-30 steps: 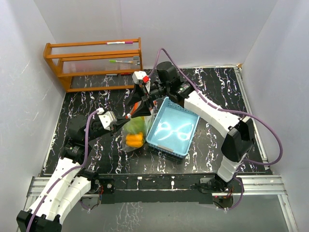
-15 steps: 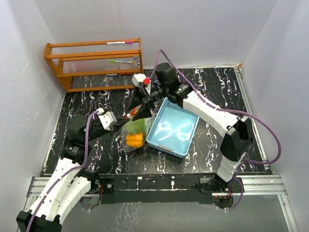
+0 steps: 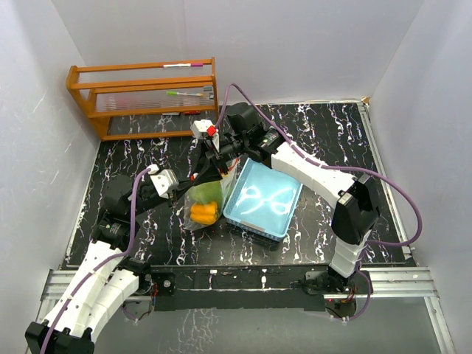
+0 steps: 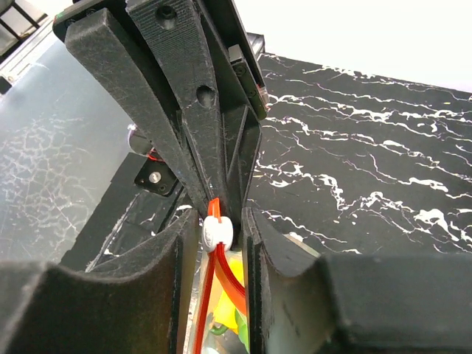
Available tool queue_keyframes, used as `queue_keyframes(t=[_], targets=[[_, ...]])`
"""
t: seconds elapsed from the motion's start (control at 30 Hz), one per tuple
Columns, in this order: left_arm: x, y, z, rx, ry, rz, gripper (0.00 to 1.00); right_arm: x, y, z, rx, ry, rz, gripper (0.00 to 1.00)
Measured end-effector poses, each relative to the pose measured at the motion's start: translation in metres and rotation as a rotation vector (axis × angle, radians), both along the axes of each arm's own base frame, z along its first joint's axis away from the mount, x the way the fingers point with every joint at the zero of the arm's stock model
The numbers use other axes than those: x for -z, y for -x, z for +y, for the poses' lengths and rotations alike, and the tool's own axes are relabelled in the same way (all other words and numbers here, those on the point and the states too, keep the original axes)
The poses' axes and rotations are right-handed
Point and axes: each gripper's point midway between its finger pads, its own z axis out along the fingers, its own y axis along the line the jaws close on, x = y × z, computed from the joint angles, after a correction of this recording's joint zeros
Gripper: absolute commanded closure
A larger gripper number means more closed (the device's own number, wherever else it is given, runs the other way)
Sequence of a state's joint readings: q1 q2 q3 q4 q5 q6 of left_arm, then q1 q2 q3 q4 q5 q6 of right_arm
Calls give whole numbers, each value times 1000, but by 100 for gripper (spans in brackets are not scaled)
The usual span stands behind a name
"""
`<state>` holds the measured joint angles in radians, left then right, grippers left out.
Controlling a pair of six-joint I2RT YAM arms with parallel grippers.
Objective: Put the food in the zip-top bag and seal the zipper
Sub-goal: Zip the zipper food storage bag at the center of the board.
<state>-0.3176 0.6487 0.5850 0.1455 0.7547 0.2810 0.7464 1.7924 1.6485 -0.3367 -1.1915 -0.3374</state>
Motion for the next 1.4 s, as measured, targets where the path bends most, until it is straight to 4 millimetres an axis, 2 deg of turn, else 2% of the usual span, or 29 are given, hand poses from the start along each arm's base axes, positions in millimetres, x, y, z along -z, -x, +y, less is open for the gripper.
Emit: queue_keyframes(t=[0.33,0.4,0.47,0.53,0.63,1.0,1.07,1.3,1.4], targets=[[0,-2,1,-11,-1,0,100,0,0,0,3,3,3,68],[0,-2,1,-12,-1,0,100,0,0,0,5,3,4,73],[0,-2,1,-14,0,-1,100,0,-1,0,6,4,5,84],[0,-2,2,-15,1,0,100,-2,-2,0,9,1,1,89],[-2,0,2,-13,4,-4,100,-4,-3,-2,2,-7,4,92],[-3,-5,4,-39,2,-11,100,-6,-11,-4,53,12,45,92],[-4,-6,4,-40,6,-16,91,-7,-12,-5,60,12,43,92],[-6,-13,-1,-30,19,-20,77,-13,-19,-8,95,10,43,92],[-3,-16,-4,-20,24,-1,75,-14,-21,-9,101,9,47,92]])
